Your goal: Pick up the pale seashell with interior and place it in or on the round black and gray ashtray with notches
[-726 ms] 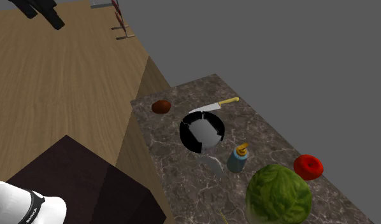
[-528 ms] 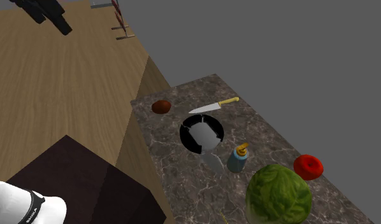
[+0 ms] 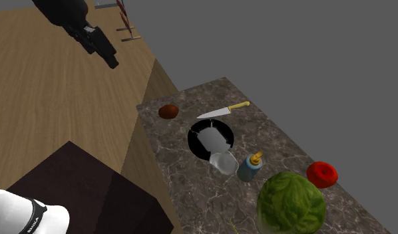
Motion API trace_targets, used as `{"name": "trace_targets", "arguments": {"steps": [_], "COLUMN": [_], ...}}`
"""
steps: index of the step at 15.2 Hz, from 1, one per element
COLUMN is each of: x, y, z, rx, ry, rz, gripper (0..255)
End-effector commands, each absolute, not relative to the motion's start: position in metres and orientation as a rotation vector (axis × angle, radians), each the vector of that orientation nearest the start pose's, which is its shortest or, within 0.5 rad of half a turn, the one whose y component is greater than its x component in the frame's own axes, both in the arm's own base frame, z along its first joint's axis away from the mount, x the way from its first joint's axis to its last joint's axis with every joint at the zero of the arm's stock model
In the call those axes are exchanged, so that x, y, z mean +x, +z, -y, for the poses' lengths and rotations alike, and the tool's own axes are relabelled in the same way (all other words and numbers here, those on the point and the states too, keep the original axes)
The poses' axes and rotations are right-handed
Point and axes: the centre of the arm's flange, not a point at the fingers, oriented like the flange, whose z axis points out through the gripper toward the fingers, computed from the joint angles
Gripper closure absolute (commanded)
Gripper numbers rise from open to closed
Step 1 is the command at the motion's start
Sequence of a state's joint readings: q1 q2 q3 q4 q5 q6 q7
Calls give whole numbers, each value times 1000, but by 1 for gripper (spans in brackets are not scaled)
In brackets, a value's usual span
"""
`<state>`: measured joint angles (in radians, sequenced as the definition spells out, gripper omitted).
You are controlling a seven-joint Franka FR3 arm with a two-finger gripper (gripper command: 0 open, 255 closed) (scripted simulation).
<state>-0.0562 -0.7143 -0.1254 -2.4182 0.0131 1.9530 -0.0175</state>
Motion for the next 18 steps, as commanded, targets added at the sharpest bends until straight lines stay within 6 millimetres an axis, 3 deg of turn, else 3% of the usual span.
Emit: {"name": "trace_targets", "arguments": {"steps": [1, 18], "x": [361, 406], "y": [554, 386], "z": [87, 222], "rx": [-3034, -2979], "ry": [-383, -339], "rz": [-279, -736], "gripper": [0, 0]}}
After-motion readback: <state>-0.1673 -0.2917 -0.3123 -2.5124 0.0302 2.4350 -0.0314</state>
